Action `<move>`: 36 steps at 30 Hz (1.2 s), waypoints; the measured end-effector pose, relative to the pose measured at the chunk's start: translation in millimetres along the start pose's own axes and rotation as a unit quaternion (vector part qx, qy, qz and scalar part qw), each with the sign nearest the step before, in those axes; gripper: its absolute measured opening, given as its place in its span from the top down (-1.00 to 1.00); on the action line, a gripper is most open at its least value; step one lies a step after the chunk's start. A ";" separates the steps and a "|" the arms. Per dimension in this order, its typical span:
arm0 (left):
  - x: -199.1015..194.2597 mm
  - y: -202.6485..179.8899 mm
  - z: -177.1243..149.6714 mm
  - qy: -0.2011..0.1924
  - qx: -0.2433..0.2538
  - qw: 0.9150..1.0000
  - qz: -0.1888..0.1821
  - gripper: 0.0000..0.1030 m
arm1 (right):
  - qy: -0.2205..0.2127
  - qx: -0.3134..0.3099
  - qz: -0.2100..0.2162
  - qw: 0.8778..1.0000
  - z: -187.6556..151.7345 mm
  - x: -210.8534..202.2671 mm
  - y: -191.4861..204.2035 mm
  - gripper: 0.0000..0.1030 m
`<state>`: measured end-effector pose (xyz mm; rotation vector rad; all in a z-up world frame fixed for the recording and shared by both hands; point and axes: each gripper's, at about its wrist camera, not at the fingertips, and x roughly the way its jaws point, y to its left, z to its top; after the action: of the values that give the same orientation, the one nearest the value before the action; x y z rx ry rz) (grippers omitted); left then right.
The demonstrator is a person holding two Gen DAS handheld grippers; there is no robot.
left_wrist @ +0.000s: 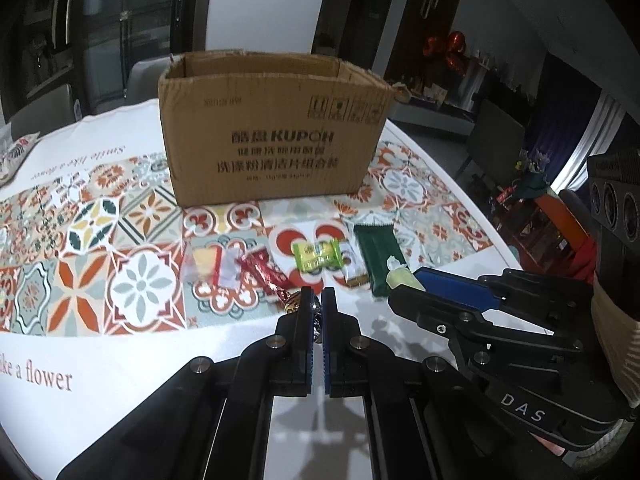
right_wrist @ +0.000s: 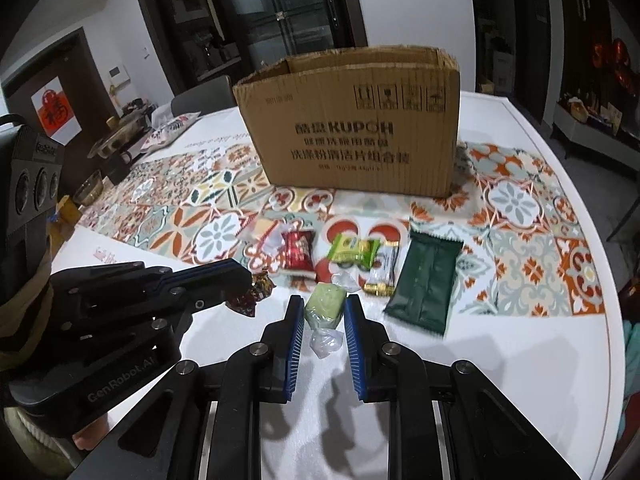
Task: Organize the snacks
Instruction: 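Grasp the wrapped gold candy with left tool while right tool grasps the green stick snack, then carry both snacks over the cardboard box and open both tools to drop them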
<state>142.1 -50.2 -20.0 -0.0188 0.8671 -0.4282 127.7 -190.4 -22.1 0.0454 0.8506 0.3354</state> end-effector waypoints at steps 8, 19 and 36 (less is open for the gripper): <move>-12.4 -0.2 27.1 -0.030 0.008 1.000 0.002 0.90 | -0.031 -0.007 0.001 1.000 24.7 -11.3 2.0 0.58; -22.9 2.8 68.6 -0.064 0.014 0.998 0.012 0.90 | -0.052 0.005 0.011 0.999 66.0 -14.1 -6.0 0.58; -33.7 2.6 139.6 -0.101 0.052 0.993 0.040 0.91 | -0.106 -0.003 -0.002 0.994 146.7 -29.8 -9.7 0.58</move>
<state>227.5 -56.9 95.3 0.0681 0.6430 -0.3883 221.2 -195.0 95.1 0.0728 0.6397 0.3225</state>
